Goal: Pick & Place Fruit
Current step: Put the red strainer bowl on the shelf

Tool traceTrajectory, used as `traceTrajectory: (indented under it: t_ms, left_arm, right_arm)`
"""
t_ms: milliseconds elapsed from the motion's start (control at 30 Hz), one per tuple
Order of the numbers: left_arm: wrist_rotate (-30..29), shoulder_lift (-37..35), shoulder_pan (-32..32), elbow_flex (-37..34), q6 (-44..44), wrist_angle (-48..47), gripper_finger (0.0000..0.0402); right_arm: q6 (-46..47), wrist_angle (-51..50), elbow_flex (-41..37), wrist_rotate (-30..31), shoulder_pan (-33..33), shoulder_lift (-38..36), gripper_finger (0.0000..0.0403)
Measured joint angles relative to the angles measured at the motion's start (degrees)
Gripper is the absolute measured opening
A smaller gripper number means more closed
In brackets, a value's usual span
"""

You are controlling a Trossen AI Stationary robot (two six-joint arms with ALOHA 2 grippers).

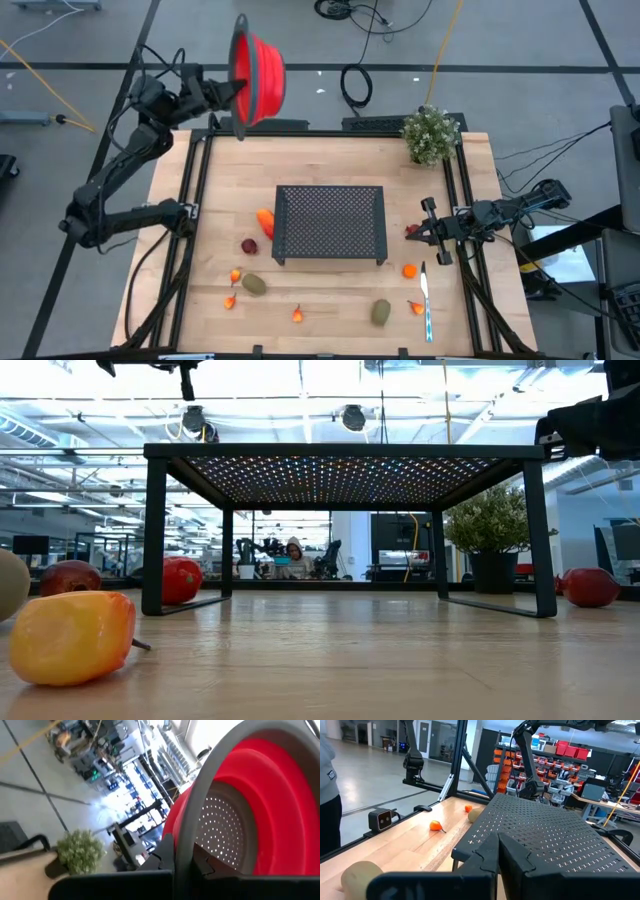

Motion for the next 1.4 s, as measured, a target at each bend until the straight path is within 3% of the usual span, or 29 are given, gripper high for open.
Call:
traceTrajectory:
  t_ms: [200,733,1400]
  left_arm:
    - [-0.5,0.0,-4.6,0.0,2.5,-10.4,0.0002]
    - [-17.8,1.6,-21.2,0.0,8.2,-28.1,0.0001]
    - [-30.1,13.2,-40.2,0.0,5.1,-32.9,0.0]
  right_arm:
    - [0.0,0.0,0.0,0.0,0.0,0.0,0.0]
    - [0.0,0.0,0.0,0.0,0.0,0.0,0.0]
    - [0.0,0.0,0.0,0.0,0.0,0.0,0.0]
